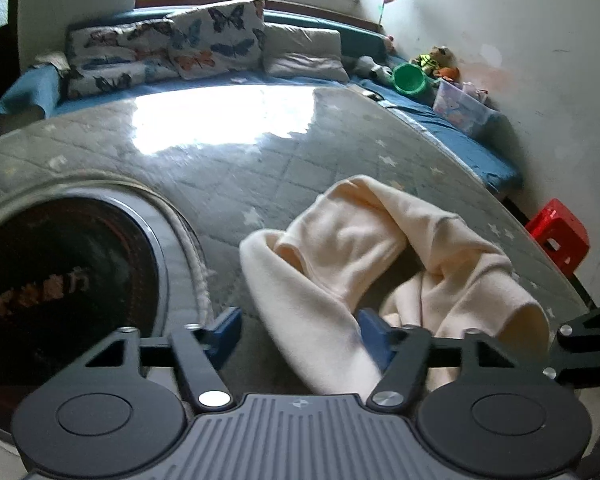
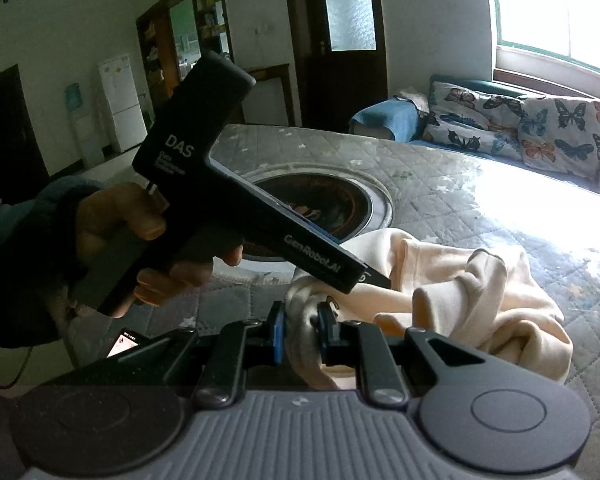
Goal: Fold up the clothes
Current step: 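Grasp the sweatshirt edge with the right gripper while the left gripper grasps another edge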
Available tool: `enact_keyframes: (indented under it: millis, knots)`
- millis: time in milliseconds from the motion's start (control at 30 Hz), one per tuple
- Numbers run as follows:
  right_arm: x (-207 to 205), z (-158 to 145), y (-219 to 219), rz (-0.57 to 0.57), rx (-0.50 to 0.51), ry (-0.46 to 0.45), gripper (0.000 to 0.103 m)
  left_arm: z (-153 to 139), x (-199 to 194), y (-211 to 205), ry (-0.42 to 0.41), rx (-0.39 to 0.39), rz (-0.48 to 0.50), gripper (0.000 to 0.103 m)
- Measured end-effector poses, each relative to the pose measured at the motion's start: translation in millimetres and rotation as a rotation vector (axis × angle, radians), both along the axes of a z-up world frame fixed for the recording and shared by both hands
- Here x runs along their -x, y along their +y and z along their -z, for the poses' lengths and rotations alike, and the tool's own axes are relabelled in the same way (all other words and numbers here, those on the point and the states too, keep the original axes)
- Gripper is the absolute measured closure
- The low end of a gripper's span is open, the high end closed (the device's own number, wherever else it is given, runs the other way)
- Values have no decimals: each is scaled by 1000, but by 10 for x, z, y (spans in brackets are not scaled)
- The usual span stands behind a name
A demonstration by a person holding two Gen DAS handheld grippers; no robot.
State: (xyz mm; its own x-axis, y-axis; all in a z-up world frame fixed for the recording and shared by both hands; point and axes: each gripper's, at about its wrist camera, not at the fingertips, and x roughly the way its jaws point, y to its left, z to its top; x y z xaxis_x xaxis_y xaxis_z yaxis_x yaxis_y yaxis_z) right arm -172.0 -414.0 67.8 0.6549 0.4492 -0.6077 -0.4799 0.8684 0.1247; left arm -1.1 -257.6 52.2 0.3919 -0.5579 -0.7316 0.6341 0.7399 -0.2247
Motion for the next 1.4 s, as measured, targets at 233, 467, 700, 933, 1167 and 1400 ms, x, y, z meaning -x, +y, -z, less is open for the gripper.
enact_keyframes:
  millis: [233,467,700,933,1167,1400]
  knots:
    - [13,-3,2,-4,10,-3,85,-8,13,44,38,49,35,80]
    - [32,-170,-117,26,1,-24,81,-5,0,71,42,61,46,93]
    - [-218,-369,-355,148,31,-60,63,-12,24,49,38,48,53,92]
    - [-840,-174,-533,248,74,50,55,-3,-16,29,55,34,52,88]
    - [-970,35,-617,271,121,141,64,13,-76,47,71,32,57,85]
    - [-978,68,-730,260,80,188,92,-21,-119,66,66,45,63,93]
